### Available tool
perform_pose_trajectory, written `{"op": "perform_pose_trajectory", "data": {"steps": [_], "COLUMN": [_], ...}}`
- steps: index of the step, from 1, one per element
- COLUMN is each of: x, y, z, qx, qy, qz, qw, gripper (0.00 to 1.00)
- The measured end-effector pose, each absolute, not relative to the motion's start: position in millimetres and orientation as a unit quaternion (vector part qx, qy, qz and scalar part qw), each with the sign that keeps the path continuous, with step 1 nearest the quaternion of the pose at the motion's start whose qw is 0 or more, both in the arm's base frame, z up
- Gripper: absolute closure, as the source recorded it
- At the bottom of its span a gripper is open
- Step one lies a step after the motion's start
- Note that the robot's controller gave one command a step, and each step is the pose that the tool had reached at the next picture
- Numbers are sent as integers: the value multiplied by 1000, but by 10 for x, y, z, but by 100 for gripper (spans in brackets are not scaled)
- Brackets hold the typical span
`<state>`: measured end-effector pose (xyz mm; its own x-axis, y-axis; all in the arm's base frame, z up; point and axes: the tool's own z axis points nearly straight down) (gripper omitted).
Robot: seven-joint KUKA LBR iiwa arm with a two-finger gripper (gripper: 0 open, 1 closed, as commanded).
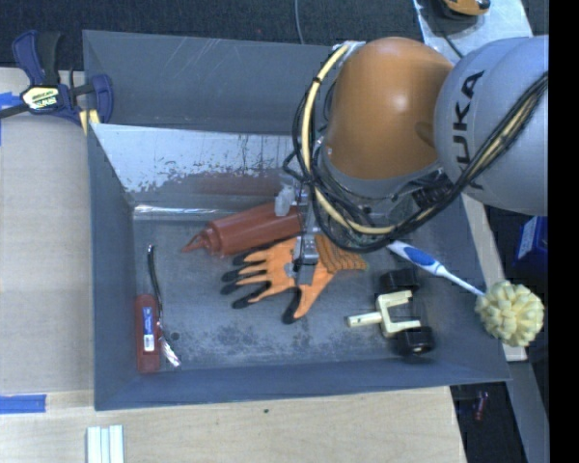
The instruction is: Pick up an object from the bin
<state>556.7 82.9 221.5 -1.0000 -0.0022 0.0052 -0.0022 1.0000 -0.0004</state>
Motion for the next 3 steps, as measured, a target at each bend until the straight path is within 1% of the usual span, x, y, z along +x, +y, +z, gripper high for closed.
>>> {"op": "perform_pose_trajectory", "data": {"steps": [1,2,3], "x": [5583,5825,5794], "y": [826,1063,1028], "z": [2263,2369,1854], "qx": [0,8,-8], "qy": [-1000,-1000,-1000], "qz": [0,0,-1], "qw": [-2,-2,-5], "gripper": [0,0,0]}}
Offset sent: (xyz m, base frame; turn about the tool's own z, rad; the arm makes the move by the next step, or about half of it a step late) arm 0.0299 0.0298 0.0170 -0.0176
